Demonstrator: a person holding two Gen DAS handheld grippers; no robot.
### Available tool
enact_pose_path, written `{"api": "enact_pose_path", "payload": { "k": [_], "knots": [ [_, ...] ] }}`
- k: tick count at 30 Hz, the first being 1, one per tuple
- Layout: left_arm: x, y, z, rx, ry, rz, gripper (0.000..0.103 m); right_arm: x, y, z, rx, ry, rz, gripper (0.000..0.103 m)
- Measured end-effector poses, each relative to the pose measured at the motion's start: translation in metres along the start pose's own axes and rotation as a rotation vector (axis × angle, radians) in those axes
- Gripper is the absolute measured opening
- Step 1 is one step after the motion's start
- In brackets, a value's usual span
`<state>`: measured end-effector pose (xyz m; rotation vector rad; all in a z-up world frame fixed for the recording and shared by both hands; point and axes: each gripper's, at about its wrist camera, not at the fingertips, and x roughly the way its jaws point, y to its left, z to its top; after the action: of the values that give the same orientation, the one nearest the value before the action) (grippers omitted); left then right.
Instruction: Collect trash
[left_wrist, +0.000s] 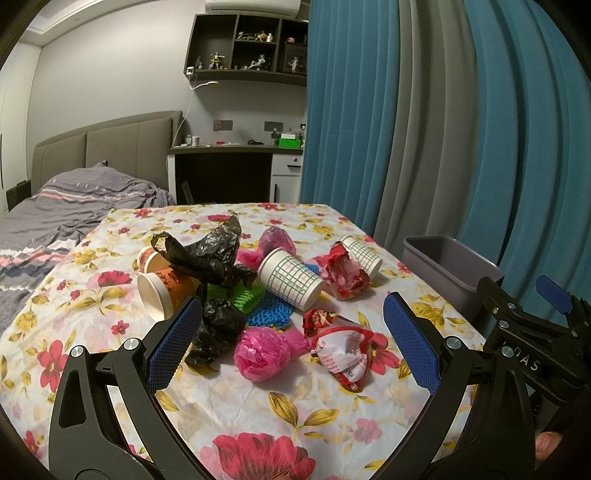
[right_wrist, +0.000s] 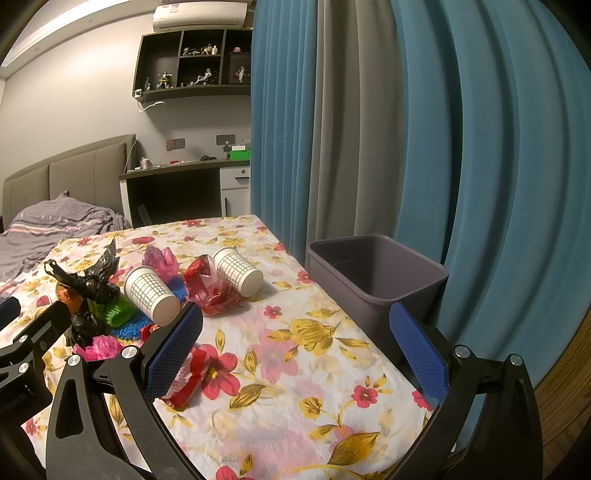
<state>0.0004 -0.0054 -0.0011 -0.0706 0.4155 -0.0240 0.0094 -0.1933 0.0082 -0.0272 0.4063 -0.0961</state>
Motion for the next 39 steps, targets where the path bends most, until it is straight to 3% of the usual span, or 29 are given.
{"api": "enact_pose_path", "payload": {
  "k": [26, 33, 39],
  "knots": [
    [0.008, -0.011, -0.001, 0.0, 0.0, -0.008, 0.097, 0.001, -0.001, -0.002, 0.003, 0.0, 0.003, 0.098],
    [0.006, 0.004, -0.006, -0.012, -0.016, 0.015, 0.097, 0.013, 0.001, -0.012, 0.012, 0.039, 0.061, 0.098],
    [0.006, 0.036, -0.015, -0.035, -0.026, 0.073, 0.097, 0.029, 0.017, -0.03, 0.003, 0.109, 0.134, 0.09]
  ]
}}
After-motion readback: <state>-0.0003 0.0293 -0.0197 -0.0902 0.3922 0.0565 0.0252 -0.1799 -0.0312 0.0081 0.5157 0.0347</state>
